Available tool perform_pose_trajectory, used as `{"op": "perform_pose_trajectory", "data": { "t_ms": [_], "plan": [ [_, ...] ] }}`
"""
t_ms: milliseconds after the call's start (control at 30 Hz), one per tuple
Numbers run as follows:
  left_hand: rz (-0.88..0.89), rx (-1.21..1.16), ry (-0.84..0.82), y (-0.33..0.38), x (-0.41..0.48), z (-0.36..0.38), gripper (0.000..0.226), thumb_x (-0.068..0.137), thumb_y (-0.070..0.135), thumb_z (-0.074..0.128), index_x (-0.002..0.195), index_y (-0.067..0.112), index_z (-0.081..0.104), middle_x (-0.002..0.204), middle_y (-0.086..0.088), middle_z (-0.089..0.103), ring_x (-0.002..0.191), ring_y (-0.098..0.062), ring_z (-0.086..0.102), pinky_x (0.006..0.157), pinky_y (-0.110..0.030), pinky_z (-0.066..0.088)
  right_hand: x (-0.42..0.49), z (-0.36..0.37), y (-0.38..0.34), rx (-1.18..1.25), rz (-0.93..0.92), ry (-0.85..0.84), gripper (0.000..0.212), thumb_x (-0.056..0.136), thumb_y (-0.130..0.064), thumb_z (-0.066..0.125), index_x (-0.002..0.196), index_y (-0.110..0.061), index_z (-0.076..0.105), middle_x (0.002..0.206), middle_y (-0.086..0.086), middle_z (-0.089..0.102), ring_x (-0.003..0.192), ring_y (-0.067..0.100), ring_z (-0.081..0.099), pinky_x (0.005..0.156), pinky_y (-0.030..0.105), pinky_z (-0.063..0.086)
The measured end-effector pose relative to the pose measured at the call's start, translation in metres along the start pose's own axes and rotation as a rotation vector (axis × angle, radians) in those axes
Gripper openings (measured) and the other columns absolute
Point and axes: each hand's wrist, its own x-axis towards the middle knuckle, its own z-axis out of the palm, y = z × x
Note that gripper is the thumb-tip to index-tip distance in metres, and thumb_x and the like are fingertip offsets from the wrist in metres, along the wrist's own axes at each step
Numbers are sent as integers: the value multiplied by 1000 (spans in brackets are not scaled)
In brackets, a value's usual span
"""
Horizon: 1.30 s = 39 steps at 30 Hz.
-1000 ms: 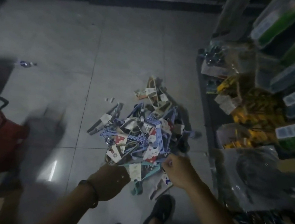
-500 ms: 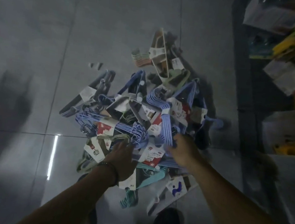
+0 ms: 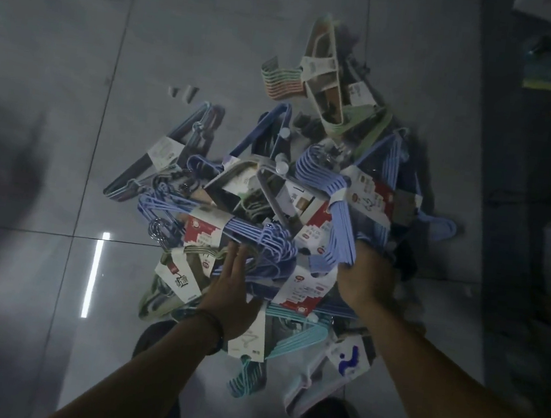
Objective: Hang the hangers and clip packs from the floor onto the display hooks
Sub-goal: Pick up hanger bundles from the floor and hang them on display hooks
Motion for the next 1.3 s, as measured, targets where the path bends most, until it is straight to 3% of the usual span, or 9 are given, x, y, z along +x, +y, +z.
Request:
{"op": "perform_pose_trajectory", "data": {
  "t_ms": [167,333,500,633,700,800,900,1100,1300],
  "plan": [
    [-14,-156,-27,6,3,-18,68,96,25,68,156,26,35,170,-5,22,155,-30,29,121,-44,38,-39,-15,10,-14,19,53,31,98,-20,66,128,-14,57,133,19,62,125,41,57,99,56,53],
    [-74,-241,-28,43,-18,-19,52,100,36,65,147,17,51,147,-6,55,135,-26,53,104,-30,43,-47,-56,1,477,77,15,44,91,-15,75,133,-14,61,122,15,66,111,37,66,85,56,62],
    [-142,-978,-231,112,-39,-19,26,104,31,62,128,23,61,122,4,65,100,-14,64,76,-31,58,-77,-74,5,821,74,155,34,96,-1,66,129,-9,66,95,-1,75,74,4,74,53,18,57],
    [-122,-1021,-267,135,-38,-13,22,104,34,61,125,28,59,140,-6,60,108,-18,63,92,-44,56,-103,-78,22,912,88,193,31,97,-3,65,126,-12,69,101,4,79,89,16,76,65,30,61],
    [-20,-780,-183,128,-31,-4,37,101,23,67,135,20,55,148,-11,54,109,-23,62,94,-41,54,-107,-84,32,935,76,158,29,98,-4,65,122,-19,68,99,-1,79,90,14,76,67,28,63],
    [169,70,-110,108,-12,14,83,88,37,80,156,20,35,160,-9,39,143,-33,40,117,-47,39,-105,-97,45,916,31,87,28,98,-8,66,122,-21,69,95,-3,79,89,14,75,70,31,65],
    [212,402,-174,92,8,38,111,82,37,84,165,23,12,172,-5,17,158,-34,15,126,-53,22,-96,-101,58,928,-43,53,28,99,-6,63,125,-17,67,95,-5,79,84,9,75,61,22,60],
    [305,583,59,96,26,80,76,83,33,71,152,39,39,153,0,49,147,-35,33,118,-53,28,-82,-90,101,818,-140,65,22,100,-4,63,118,-16,69,91,-3,78,77,10,74,57,18,57],
    [776,885,-34,116,-21,109,50,78,22,68,128,25,61,132,-9,60,121,-41,56,105,-55,41,-66,-110,123,682,-211,70,19,97,-2,64,106,-14,75,92,-12,79,88,4,72,73,19,55]
  ]
}}
